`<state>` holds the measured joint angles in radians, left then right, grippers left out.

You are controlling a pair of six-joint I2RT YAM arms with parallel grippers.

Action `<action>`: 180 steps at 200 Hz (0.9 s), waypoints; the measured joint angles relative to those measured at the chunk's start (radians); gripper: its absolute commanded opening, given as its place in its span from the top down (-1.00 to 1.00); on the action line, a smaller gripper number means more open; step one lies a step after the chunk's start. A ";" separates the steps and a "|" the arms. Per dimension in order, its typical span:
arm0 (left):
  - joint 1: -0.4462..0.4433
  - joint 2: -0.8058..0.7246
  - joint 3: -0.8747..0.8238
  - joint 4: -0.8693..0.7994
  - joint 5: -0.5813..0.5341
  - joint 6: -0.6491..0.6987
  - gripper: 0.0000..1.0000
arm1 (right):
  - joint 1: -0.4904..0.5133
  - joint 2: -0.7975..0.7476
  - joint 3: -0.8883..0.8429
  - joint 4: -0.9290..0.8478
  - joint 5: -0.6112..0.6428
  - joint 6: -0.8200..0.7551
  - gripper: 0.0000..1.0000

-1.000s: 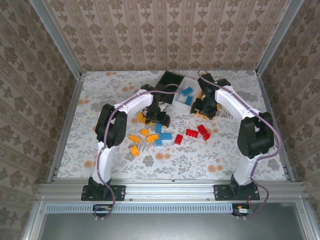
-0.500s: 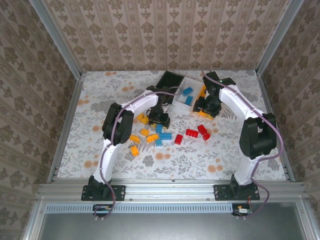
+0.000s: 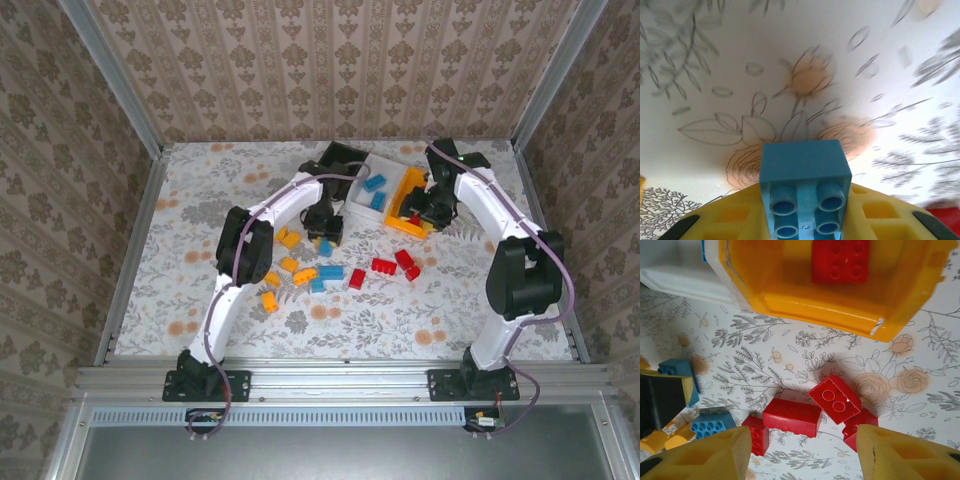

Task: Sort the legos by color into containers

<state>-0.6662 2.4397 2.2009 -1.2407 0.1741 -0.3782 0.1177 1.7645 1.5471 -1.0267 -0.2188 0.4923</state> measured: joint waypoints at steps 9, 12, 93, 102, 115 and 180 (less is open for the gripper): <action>0.002 0.014 0.060 -0.010 0.014 -0.012 0.31 | -0.011 -0.018 -0.002 0.000 0.000 0.000 -0.18; 0.003 0.019 0.084 -0.015 0.021 -0.016 0.31 | -0.016 -0.026 -0.003 0.000 0.000 0.000 -0.18; 0.081 0.062 0.353 0.175 0.268 -0.318 0.31 | -0.057 -0.182 -0.123 0.008 -0.038 0.001 -0.18; 0.088 0.069 0.353 0.220 0.289 -0.364 0.31 | -0.060 -0.193 -0.140 0.009 -0.042 0.001 -0.18; 0.092 0.084 0.353 0.294 0.319 -0.431 0.30 | -0.063 -0.210 -0.165 0.010 -0.045 0.001 -0.18; 0.068 0.190 0.367 0.639 0.415 -0.736 0.27 | -0.082 -0.318 -0.260 0.023 -0.052 0.001 -0.18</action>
<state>-0.5983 2.6301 2.5679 -0.6014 0.5892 -1.1145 0.0360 1.4467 1.2869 -1.0039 -0.2707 0.4931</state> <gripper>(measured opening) 0.365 0.591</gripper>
